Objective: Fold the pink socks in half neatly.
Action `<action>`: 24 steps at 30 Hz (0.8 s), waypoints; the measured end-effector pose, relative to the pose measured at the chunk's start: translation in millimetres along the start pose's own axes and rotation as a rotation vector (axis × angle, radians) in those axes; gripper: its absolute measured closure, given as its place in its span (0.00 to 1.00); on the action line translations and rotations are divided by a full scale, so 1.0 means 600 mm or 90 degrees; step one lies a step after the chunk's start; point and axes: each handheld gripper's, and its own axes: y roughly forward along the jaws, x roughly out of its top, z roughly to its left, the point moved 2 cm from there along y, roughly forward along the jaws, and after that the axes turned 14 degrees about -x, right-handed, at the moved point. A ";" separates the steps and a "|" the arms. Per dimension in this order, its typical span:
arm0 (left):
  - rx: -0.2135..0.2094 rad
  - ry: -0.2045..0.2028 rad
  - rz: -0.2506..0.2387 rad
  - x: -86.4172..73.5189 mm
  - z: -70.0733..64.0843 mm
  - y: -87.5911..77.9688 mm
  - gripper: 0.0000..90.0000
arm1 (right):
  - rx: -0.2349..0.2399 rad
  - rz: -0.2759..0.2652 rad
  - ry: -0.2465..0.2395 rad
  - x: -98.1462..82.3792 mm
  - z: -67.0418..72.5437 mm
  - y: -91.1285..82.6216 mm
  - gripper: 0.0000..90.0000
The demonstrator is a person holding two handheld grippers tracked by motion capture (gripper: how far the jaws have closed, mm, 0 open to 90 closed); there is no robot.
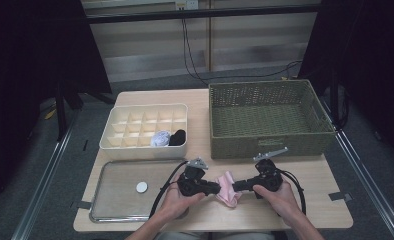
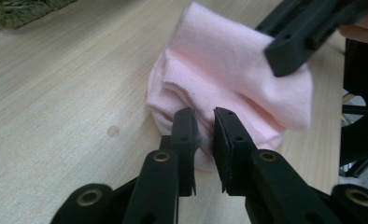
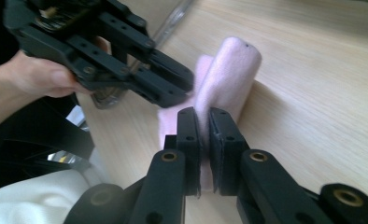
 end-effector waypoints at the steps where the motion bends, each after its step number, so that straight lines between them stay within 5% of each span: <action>1: 0.004 -0.004 0.002 0.000 0.000 0.000 0.88 | 0.003 -0.002 -0.002 0.001 0.003 0.000 0.93; 11: 0.022 -0.003 0.004 0.000 0.001 0.005 0.93 | 0.026 -0.009 -0.020 0.016 0.034 0.014 0.94; 24: 0.030 0.007 0.012 0.000 -0.003 0.008 0.93 | 0.008 0.011 -0.042 0.016 0.048 0.034 0.94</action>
